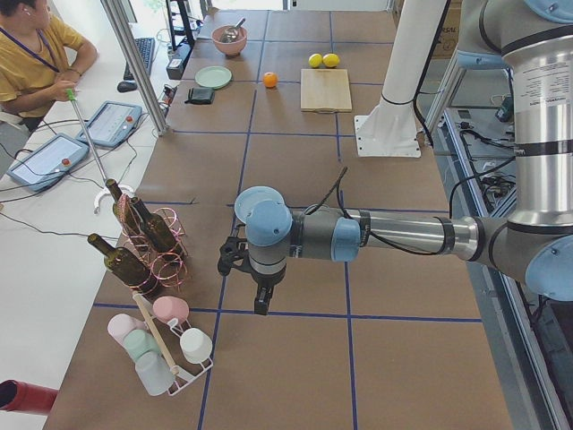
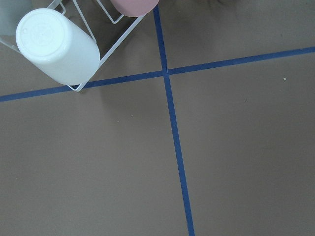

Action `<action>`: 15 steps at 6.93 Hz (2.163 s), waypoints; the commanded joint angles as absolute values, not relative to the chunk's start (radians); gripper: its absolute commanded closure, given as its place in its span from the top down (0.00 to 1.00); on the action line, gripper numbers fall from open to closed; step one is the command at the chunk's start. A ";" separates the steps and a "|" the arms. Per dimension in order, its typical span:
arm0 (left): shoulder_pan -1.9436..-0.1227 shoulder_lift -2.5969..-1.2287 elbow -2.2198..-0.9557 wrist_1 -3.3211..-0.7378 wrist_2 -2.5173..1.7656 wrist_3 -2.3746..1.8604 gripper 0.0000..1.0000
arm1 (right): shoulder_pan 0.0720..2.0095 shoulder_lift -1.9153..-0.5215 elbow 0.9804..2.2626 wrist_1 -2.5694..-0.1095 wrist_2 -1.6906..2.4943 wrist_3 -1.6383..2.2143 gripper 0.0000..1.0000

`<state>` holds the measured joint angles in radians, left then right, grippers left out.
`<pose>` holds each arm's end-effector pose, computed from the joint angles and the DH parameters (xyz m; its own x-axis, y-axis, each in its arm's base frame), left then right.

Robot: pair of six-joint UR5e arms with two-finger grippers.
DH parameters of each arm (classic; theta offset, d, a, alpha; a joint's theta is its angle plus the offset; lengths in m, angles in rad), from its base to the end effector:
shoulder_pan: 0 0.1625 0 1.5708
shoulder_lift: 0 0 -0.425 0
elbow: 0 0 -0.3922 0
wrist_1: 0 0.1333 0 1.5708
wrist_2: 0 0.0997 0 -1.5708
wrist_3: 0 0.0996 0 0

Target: Pick orange to plate

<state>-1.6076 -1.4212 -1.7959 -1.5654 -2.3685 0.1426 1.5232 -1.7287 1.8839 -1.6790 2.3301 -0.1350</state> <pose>-0.0779 -0.4295 0.6156 0.6978 0.1658 -0.6968 -0.0631 0.9833 0.1708 0.0445 -0.4262 0.5891 0.7100 -0.2005 0.6751 0.1444 0.9797 0.1391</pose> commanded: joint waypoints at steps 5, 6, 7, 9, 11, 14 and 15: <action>-1.579 -1.445 -1.813 -1.763 -2.350 0.137 1.00 | 1.523 -1.660 1.884 -1.678 2.339 -0.130 1.00; -1.575 -1.486 -1.787 -1.902 -2.350 0.133 1.00 | 1.523 -1.640 1.876 -1.678 2.339 -0.047 1.00; -1.575 -1.517 -1.716 -2.097 -2.350 0.130 1.00 | 1.523 -1.637 1.878 -1.678 2.339 -0.029 1.00; -1.539 -1.537 -1.637 -2.322 -2.359 0.010 1.00 | 1.523 -1.637 1.881 -1.678 2.353 -0.029 1.00; -1.369 -1.523 -1.638 -2.536 -2.352 -0.207 1.00 | 1.523 -1.638 1.884 -1.678 2.399 -0.029 1.00; -1.012 -1.526 -1.628 -2.571 -2.111 -0.657 1.00 | 1.523 -1.646 1.881 -1.678 2.411 -0.032 1.00; -0.950 -1.532 -1.611 -2.576 -2.004 -0.752 0.89 | 1.523 -1.647 1.881 -1.678 2.411 -0.031 1.00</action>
